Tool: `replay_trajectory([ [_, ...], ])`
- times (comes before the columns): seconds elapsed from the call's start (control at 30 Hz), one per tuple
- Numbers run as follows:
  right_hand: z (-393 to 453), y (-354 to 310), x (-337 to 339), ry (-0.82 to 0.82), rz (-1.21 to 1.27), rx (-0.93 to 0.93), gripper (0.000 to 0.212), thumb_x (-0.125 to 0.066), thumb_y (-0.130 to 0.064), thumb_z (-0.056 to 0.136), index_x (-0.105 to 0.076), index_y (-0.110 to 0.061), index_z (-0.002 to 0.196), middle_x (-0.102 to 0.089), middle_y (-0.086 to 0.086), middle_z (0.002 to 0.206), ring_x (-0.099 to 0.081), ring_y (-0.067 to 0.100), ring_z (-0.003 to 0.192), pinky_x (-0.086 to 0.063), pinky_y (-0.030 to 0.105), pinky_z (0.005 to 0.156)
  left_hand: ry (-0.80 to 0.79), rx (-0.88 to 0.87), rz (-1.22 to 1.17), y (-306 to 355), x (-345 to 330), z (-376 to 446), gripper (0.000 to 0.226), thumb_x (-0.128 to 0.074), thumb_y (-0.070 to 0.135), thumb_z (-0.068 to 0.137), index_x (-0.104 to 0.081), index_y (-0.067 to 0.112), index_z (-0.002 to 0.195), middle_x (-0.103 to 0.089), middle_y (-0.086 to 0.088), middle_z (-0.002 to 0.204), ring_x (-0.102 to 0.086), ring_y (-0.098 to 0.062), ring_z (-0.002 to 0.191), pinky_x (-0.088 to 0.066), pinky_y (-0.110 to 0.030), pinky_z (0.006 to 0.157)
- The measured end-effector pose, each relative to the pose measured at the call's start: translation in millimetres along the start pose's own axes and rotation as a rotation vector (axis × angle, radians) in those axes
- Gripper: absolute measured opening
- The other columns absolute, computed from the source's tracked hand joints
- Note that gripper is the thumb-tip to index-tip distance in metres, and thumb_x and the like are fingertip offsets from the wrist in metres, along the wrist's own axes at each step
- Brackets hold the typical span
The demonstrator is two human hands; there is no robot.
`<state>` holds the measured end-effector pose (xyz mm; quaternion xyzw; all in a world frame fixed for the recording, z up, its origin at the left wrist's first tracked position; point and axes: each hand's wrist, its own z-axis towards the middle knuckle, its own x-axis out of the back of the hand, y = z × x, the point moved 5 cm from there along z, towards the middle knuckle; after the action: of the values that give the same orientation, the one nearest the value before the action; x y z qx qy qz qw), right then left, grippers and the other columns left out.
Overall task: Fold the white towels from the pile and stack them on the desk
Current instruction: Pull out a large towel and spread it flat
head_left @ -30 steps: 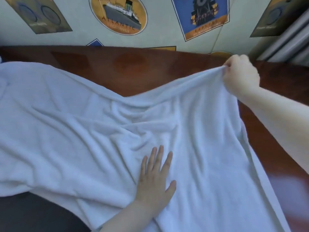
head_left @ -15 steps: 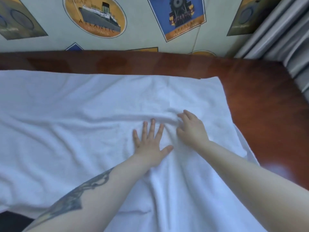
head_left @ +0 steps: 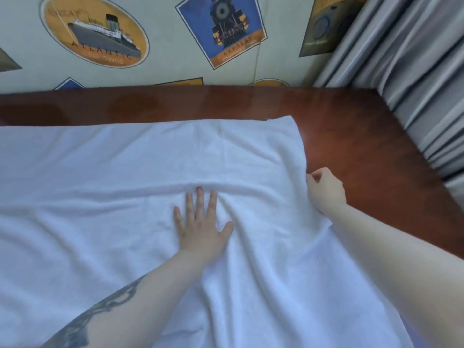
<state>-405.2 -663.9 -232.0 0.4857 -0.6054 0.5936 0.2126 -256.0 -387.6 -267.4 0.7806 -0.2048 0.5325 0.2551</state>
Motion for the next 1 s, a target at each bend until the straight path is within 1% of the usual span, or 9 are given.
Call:
replay_trajectory([
  [0.2, 19, -24, -9, -0.348, 0.352, -0.248, 0.033, -0.085, -0.033, 0.071, -0.065, -0.009, 0.082, -0.058, 0.005, 0.072, -0.054, 0.014, 0.049, -0.043, 0.027, 0.05, 0.142, -0.119, -0.001, 27, -10, -23, 0.069, -0.019, 0.046, 0.097, 0.013, 0.025, 0.155, 0.019, 0.007, 0.162, 0.029, -0.012, 0.143, 0.015, -0.041, 0.118],
  [0.27, 35, -18, 2, -0.259, 0.58, -0.325, 0.029, -0.081, -0.026, 0.079, -0.057, -0.014, 0.067, -0.049, 0.002, 0.061, -0.043, 0.009, 0.034, -0.034, 0.019, 0.038, 0.146, -0.117, 0.005, 26, -11, -24, 0.07, -0.005, 0.048, 0.091, 0.017, 0.026, 0.153, 0.022, 0.008, 0.16, 0.031, -0.012, 0.142, 0.016, -0.039, 0.118],
  [0.43, 43, 33, 61, 0.324, 0.564, -0.34, 0.042, -0.053, -0.033, 0.092, -0.045, -0.014, 0.056, -0.047, 0.001, 0.056, -0.051, 0.025, 0.06, -0.045, 0.039, 0.066, 0.142, -0.102, 0.03, 27, -12, -24, 0.07, -0.022, 0.044, 0.099, 0.016, 0.025, 0.154, 0.023, 0.006, 0.161, 0.03, -0.012, 0.143, 0.015, -0.041, 0.119],
  [0.5, 34, 44, 63, 0.32, 0.349, -0.231, 0.035, -0.049, -0.031, 0.093, -0.049, -0.014, 0.062, -0.055, 0.005, 0.061, -0.057, 0.031, 0.071, -0.045, 0.041, 0.07, 0.128, -0.098, 0.011, 29, -9, -24, 0.07, -0.026, 0.042, 0.1, 0.013, 0.024, 0.154, 0.022, 0.006, 0.161, 0.027, -0.013, 0.145, 0.015, -0.041, 0.119],
  [0.6, 11, 54, 31, 0.111, 0.182, -0.171, 0.012, -0.055, -0.03, 0.091, -0.054, -0.018, 0.092, -0.065, 0.009, 0.097, -0.059, 0.031, 0.099, -0.044, 0.037, 0.085, 0.083, -0.087, -0.046, 34, -6, -27, 0.069, -0.027, 0.04, 0.101, 0.013, 0.025, 0.155, 0.025, 0.007, 0.16, 0.025, -0.013, 0.146, 0.014, -0.039, 0.12],
  [0.67, -4, 63, 14, 0.001, 0.063, -0.16, 0.017, -0.059, -0.036, 0.089, -0.052, -0.021, 0.095, -0.06, 0.003, 0.091, -0.056, 0.028, 0.095, -0.042, 0.037, 0.084, 0.069, -0.152, -0.087, 42, -5, -39, 0.071, -0.032, 0.038, 0.1, 0.009, 0.024, 0.156, 0.025, 0.007, 0.159, 0.029, -0.01, 0.144, 0.017, -0.037, 0.119],
  [0.77, -15, 82, 25, 0.048, 0.185, -0.252, 0.01, -0.068, -0.031, 0.086, -0.066, -0.021, 0.089, -0.069, 0.008, 0.094, -0.061, 0.03, 0.089, -0.047, 0.036, 0.084, 0.075, -0.281, -0.082, 51, -12, -74, 0.075, -0.037, 0.037, 0.096, 0.009, 0.027, 0.155, 0.025, 0.01, 0.159, 0.036, -0.009, 0.14, 0.025, -0.033, 0.115],
  [0.87, -27, 100, 56, 0.163, 0.404, -0.412, 0.025, -0.066, -0.022, 0.086, -0.073, -0.009, 0.106, -0.07, 0.014, 0.111, -0.064, 0.034, 0.097, -0.048, 0.034, 0.086, 0.044, -0.267, -0.119, 49, -23, -102, 0.077, -0.039, 0.037, 0.095, 0.011, 0.03, 0.153, 0.03, 0.013, 0.156, 0.04, -0.005, 0.137, 0.029, -0.029, 0.111],
  [1.0, -73, 43, 76, 0.266, 0.217, -0.163, 0.021, -0.052, -0.024, 0.09, -0.07, -0.019, 0.1, -0.069, 0.006, 0.101, -0.061, 0.031, 0.096, -0.037, 0.03, 0.071, 0.016, -0.259, -0.357, 64, -10, -111, 0.063, -0.047, 0.026, 0.098, -0.019, 0.027, 0.154, -0.001, 0.011, 0.162, 0.009, -0.006, 0.149, 0.008, -0.026, 0.119],
])
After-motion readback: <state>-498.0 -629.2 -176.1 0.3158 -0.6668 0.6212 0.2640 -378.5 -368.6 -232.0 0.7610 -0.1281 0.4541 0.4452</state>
